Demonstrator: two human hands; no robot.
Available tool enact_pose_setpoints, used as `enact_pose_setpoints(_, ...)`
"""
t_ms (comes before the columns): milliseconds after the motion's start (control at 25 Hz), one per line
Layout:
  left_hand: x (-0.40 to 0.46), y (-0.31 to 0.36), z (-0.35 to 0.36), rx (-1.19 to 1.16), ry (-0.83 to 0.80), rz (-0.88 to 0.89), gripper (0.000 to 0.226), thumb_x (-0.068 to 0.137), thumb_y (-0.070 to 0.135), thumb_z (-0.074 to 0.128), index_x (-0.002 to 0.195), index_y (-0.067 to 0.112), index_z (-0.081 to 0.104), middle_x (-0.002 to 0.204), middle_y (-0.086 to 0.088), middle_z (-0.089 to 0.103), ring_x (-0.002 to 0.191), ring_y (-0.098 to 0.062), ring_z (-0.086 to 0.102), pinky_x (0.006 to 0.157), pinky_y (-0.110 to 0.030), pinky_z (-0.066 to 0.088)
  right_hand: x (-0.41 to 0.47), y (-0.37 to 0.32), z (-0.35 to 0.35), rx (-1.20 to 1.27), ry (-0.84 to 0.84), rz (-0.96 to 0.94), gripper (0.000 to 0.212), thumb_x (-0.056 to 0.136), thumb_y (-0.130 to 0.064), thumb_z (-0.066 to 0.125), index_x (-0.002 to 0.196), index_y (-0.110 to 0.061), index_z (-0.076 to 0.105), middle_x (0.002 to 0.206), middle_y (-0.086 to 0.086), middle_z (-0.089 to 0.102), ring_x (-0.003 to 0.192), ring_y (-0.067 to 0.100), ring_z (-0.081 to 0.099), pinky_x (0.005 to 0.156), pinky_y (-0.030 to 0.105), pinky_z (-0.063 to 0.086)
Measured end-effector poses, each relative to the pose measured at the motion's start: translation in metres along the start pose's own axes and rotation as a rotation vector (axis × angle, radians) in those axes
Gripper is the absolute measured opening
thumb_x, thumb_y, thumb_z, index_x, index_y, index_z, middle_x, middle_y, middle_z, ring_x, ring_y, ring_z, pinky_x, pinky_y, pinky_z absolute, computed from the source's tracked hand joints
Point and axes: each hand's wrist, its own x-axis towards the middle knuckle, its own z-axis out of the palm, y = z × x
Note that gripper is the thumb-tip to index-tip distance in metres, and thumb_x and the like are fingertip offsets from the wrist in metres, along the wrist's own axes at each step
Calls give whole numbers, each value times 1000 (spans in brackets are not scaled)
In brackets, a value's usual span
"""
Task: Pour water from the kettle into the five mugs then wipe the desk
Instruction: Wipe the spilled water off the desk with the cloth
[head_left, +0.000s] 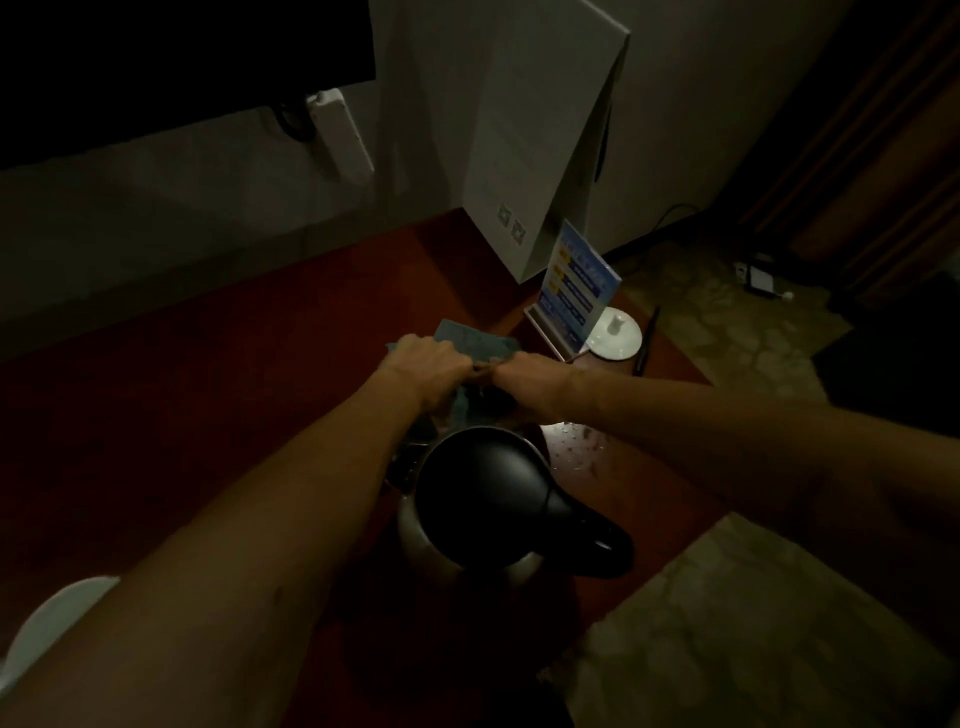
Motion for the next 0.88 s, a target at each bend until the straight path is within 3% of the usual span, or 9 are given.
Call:
enact_pose_setpoints(80, 13, 2, -13, -17, -92, 67, 47, 80, 42, 75, 115, 20, 53, 113, -4, 56, 96, -21, 55, 76, -34, 41, -13, 7, 3, -10, 5, 14, 75, 82, -32, 77, 147, -25, 41, 139, 4, 56, 120, 23, 56, 100, 37, 46)
enact_pose_setpoints(240, 25, 2, -16, -40, -149, 88, 57, 71, 39, 83, 117, 22, 55, 116, -4, 57, 103, -21, 56, 81, -33, 44, -6, -2, 2, 126, 17, 24, 62, 82, -29, 78, 136, -22, 48, 132, 3, 58, 118, 21, 57, 99, 31, 44)
enact_pose_setpoints(320, 27, 3, -14, -68, -143, 84, 51, 71, 33, 84, 112, 20, 56, 117, -4, 58, 104, -22, 57, 84, -33, 45, 0, -9, 9, 174, 70, 18, 62, 83, -33, 76, 136, -19, 48, 134, 6, 56, 119, 23, 55, 104, 38, 45)
enact_pose_setpoints(440, 29, 10, -20, -104, -178, 82, 40, 75, 24, 82, 107, 18, 59, 115, -6, 61, 102, -22, 59, 84, -32, 46, -2, -8, 27, 149, 111, 52, 73, 85, -42, 71, 146, -15, 40, 147, 13, 39, 131, 29, 40, 113, 45, 35)
enact_pose_setpoints(560, 31, 26, -29, -112, -218, 68, 49, 74, 24, 83, 114, 14, 57, 117, -7, 58, 100, -21, 57, 85, -32, 47, -11, -3, 35, 159, 129, 85, 79, 85, -41, 71, 150, -13, 35, 155, 14, 29, 139, 32, 31, 116, 45, 30)
enact_pose_setpoints(760, 33, 60, -46, -107, -252, 117, 52, 71, 22, 85, 115, 12, 60, 117, -9, 59, 103, -24, 58, 81, -31, 47, -48, 11, 53, 207, 192, 137, 70, 85, -35, 73, 144, -15, 42, 147, 10, 40, 126, 27, 47, 106, 42, 44)
enact_pose_setpoints(880, 32, 82, -57, -92, -283, 124, 47, 74, 21, 83, 114, 10, 62, 110, -10, 57, 102, -25, 56, 86, -35, 47, -66, 12, 65, 294, 238, 208, 69, 83, -34, 74, 144, -18, 44, 149, 8, 39, 129, 26, 45, 111, 44, 40)
